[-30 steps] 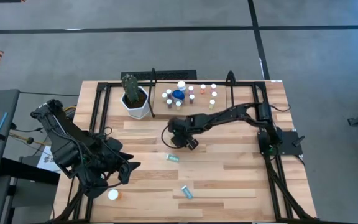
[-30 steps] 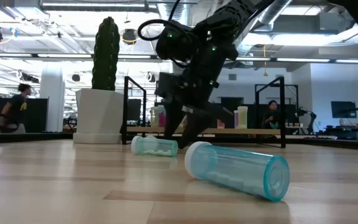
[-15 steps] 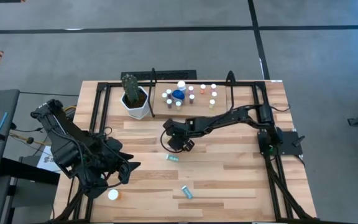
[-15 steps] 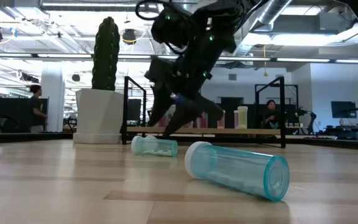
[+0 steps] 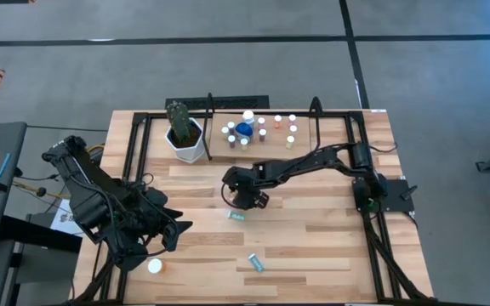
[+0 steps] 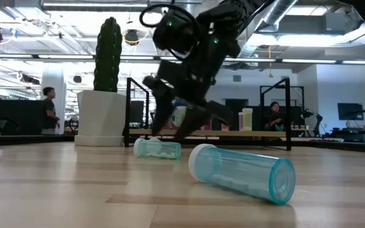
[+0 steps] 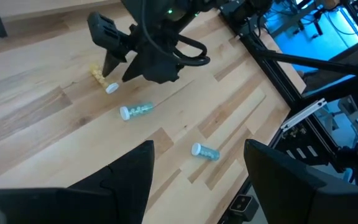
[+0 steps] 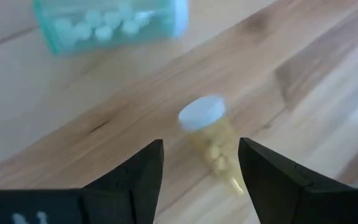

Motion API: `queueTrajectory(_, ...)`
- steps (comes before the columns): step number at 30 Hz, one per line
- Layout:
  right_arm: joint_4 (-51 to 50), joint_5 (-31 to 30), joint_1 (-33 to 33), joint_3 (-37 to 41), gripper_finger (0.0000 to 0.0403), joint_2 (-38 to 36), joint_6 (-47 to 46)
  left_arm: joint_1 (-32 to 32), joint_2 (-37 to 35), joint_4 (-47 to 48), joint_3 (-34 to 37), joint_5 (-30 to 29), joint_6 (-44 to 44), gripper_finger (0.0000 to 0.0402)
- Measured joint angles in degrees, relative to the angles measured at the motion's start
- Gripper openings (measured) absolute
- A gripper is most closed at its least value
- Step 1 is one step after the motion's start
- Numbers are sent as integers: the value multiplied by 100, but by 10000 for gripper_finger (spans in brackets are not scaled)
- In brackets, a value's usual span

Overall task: Pick and place medicine bottles onto shelf by color
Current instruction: Put the yellow pill bottle on the shelf

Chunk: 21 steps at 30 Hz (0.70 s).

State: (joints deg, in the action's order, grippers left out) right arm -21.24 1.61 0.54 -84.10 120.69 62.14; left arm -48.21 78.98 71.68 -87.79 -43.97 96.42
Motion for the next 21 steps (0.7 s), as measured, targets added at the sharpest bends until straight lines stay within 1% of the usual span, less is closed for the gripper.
queueTrajectory(2,305,-2,6,-36,230,148,105,0,0,-2,0,0,-9,235)
queueTrajectory(5,245,6,29,-5,230,193,158,0,0,-2,-2,2,-20,235)
queueTrajectory(7,457,21,33,-65,230,328,194,0,2,-1,-2,7,-20,235)
queueTrajectory(13,362,162,81,-87,230,314,131,0,0,0,-2,24,-15,235)
queueTrajectory(17,350,196,170,-87,230,317,-527,0,0,-1,-2,48,-11,235)
queueTrajectory(21,304,168,253,-69,230,238,-1715,0,0,0,-2,55,-2,235)
